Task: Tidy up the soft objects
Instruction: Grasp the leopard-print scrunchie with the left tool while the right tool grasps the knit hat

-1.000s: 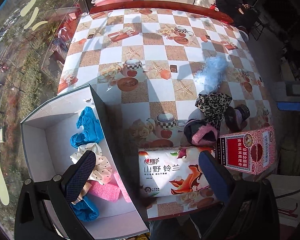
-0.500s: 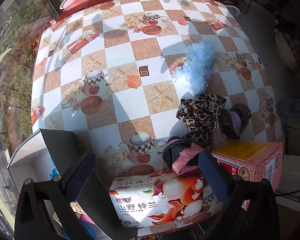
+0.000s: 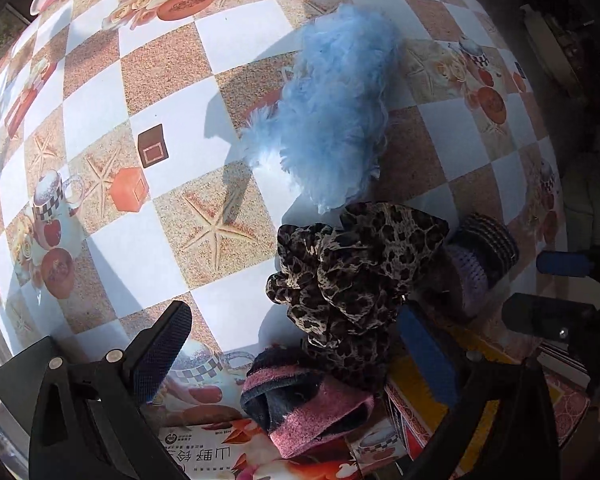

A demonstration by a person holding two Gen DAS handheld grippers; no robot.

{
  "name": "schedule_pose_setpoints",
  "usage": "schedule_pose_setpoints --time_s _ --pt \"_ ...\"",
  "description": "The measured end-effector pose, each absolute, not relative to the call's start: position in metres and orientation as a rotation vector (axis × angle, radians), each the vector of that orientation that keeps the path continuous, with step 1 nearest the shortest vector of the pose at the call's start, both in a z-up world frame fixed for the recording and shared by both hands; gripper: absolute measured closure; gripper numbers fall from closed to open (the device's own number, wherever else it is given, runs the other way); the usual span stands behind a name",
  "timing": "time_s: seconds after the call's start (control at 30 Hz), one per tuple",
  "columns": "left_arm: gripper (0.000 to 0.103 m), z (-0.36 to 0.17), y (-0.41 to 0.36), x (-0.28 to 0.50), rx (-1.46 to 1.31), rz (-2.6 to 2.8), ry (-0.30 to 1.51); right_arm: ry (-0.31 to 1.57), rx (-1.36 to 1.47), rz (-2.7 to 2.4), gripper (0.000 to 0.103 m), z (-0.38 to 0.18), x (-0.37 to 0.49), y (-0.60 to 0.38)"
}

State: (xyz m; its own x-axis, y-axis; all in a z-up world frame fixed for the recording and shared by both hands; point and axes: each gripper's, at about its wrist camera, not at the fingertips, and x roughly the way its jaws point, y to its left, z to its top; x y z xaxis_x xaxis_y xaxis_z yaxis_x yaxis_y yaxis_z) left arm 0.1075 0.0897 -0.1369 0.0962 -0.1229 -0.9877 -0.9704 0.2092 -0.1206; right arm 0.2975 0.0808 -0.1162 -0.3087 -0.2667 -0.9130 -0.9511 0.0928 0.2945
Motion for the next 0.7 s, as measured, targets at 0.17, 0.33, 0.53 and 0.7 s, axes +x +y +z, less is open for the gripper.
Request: schedule_pose_setpoints --time_s 0.17,0.33,0.53,0.7 --pt "0.0 -0.152 0.092 0.114 -1.139 0.953 1.365 1.651 -1.29 1.23 0.001 -0.14 0.289 0.083" --pt "0.0 -0.143 0.102 0.098 -1.026 1.111 1.401 1.59 -1.308 1.214 0.001 -0.15 0.292 0.085" --pt "0.0 -0.131 0.106 0.045 -1.121 1.227 1.353 1.474 -1.271 1.122 0.001 -0.138 0.334 0.091" --pt "0.0 -0.104 0.097 0.032 -1.23 1.187 1.176 1.501 -1.187 1.244 0.001 -0.115 0.35 0.089"
